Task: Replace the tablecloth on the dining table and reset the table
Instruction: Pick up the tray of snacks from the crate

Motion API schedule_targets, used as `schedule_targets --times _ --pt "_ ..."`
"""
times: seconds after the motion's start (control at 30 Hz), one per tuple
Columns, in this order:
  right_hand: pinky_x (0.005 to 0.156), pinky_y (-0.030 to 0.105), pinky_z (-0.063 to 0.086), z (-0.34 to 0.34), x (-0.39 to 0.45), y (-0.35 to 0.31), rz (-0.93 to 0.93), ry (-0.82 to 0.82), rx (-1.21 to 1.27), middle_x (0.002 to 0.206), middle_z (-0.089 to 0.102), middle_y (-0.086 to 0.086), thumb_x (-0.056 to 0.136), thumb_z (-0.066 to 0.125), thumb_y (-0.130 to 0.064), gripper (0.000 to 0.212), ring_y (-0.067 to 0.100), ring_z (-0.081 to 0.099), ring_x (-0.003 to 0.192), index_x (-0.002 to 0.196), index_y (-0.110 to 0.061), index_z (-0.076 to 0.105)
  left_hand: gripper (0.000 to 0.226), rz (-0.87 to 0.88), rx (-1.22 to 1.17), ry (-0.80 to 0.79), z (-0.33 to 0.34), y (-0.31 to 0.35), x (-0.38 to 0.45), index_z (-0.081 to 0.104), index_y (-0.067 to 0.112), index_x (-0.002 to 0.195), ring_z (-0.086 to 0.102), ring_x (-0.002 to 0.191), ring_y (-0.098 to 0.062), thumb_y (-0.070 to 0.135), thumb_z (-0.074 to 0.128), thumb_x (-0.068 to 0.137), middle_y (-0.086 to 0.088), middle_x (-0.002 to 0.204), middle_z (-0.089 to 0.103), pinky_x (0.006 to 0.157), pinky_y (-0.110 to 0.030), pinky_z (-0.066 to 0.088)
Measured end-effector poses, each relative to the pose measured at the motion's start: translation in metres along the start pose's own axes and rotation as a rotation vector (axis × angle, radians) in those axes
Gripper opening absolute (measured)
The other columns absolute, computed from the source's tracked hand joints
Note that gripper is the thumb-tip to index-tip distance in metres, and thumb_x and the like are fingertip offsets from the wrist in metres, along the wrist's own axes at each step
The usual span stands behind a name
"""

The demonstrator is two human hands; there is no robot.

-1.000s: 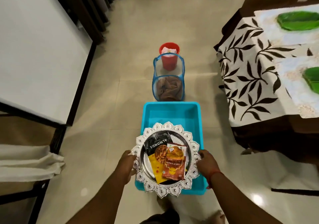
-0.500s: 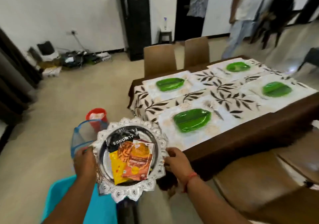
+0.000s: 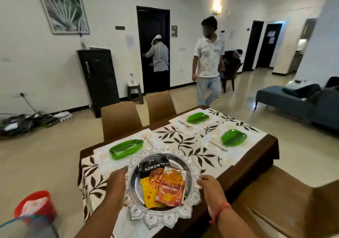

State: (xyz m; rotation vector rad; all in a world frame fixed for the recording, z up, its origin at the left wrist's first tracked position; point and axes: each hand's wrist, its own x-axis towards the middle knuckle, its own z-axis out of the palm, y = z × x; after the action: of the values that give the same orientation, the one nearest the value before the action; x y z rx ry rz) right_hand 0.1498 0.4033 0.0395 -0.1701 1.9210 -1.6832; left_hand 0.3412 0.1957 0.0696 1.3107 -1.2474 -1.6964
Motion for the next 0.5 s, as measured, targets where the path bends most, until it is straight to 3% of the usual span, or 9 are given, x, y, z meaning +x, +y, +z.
schedule_targets --times 0.03,0.07,0.13,0.2,0.3,0.4,0.5 --pt "0.066 0.028 0.043 -0.002 0.011 -0.004 -0.003 0.025 0.014 0.108 0.063 0.007 0.091 0.063 -0.007 0.018 0.014 0.058 0.09 0.109 -0.009 0.065 0.025 0.019 0.001 -0.034 0.013 0.004 0.015 0.07 0.009 0.086 0.063 0.073 -0.029 0.032 0.06 0.094 -0.019 0.092 0.07 0.067 -0.038 0.049" --pt "0.065 0.028 0.042 -0.004 0.022 -0.008 0.0 0.043 0.023 0.109 0.063 0.007 0.091 0.063 -0.006 0.019 0.013 0.057 0.09 0.11 -0.008 0.065 0.03 0.016 -0.005 -0.067 0.025 0.005 0.032 0.071 0.009 0.097 0.066 0.084 -0.03 0.037 0.062 0.091 -0.016 0.104 0.071 0.078 -0.043 0.053" --pt "0.064 0.028 0.042 -0.003 0.043 -0.016 0.016 0.085 0.036 0.106 0.063 0.008 0.091 0.063 -0.005 0.02 0.014 0.056 0.087 0.11 -0.007 0.065 0.047 -0.016 0.017 -0.071 0.046 0.01 0.06 0.063 0.012 0.123 0.058 0.115 -0.031 0.045 0.061 0.089 -0.003 0.13 0.06 0.101 -0.05 0.045" --pt "0.061 0.027 0.041 0.0 0.065 -0.023 0.036 0.134 0.051 0.097 0.062 0.005 0.091 0.062 -0.003 0.021 0.014 0.054 0.078 0.111 -0.006 0.064 0.057 -0.026 0.042 -0.09 0.065 0.015 0.091 0.054 0.016 0.137 0.048 0.127 -0.033 0.048 0.059 0.09 -0.006 0.144 0.05 0.105 -0.054 0.039" --pt "0.06 0.028 0.037 0.005 0.097 -0.033 0.049 0.18 0.06 0.101 0.062 0.009 0.091 0.062 -0.005 0.026 0.015 0.053 0.079 0.117 -0.005 0.064 0.065 -0.043 0.047 -0.156 0.093 0.03 0.122 0.054 0.018 0.138 0.047 0.129 -0.035 0.054 0.062 0.084 -0.008 0.148 0.048 0.107 -0.056 0.037" --pt "0.067 0.031 0.041 0.009 0.137 -0.038 0.09 0.204 0.07 0.102 0.062 0.006 0.091 0.062 -0.007 0.027 0.015 0.054 0.084 0.118 -0.008 0.064 0.048 -0.05 0.102 -0.175 0.123 0.038 0.16 0.054 0.012 0.137 0.045 0.131 -0.034 0.037 0.058 0.096 -0.01 0.145 0.049 0.105 -0.054 0.035" --pt "0.069 0.032 0.043 0.006 0.169 -0.042 0.125 0.217 0.086 0.098 0.06 0.004 0.091 0.06 -0.004 0.025 0.015 0.053 0.084 0.115 -0.009 0.063 0.044 -0.045 0.107 -0.207 0.149 0.038 0.186 0.055 0.01 0.134 0.047 0.125 -0.029 0.033 0.056 0.097 -0.006 0.141 0.05 0.099 -0.046 0.035"
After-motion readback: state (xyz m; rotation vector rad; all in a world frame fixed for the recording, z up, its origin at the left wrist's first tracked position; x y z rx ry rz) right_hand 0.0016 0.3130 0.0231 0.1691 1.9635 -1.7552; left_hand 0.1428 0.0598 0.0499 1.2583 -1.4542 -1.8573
